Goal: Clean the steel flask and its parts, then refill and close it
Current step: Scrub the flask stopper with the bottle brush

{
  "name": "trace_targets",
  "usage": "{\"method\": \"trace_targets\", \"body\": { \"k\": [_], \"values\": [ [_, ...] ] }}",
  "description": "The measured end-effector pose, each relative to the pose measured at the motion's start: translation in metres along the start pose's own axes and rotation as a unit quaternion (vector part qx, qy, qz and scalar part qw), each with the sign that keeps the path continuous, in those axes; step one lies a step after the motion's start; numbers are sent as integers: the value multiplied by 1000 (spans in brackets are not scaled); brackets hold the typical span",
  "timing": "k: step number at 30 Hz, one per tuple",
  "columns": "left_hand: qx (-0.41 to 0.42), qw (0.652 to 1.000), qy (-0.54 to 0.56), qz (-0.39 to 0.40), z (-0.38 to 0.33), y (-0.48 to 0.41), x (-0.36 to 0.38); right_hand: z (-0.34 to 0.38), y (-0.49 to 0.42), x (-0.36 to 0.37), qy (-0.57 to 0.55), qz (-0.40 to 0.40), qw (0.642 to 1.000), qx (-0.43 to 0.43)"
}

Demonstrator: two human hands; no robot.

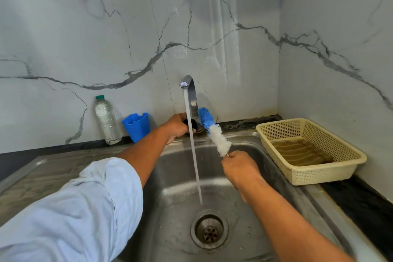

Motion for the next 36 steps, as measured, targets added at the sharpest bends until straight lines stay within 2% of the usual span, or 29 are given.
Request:
{"method": "trace_targets", "body": {
  "k": [4, 13, 18, 24, 28, 36],
  "values": [
    [11, 1000, -12, 0, 3, -5, 4, 1, 1, -3, -9, -2, 1000, 0],
    [43, 995, -34, 78, 8, -7, 1, 3, 6, -5, 8, 3, 1000, -11],
    [14, 998, -22, 65, 21, 10, -11, 8, 14, -8, 53, 1, 998, -32],
    [24, 998, -46, 29, 34, 64, -38, 15, 26, -12, 76, 15, 995, -66],
    [16, 996, -74, 52, 38, 108, -57, 21, 36, -8, 90, 33, 990, -107],
    [22, 998, -64, -4, 37, 194, -111, 33, 67, 7, 148, 77, 966, -198]
  ]
}}
Point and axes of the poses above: each hand's wrist, its own y-axis away from the middle knuckle, its own x-axis out of the palm, z = x × y, the point moved 1 cm from there along -y, towards the middle knuckle, and after that the axes turned 8 degrees about y, right-handed, at the moved point
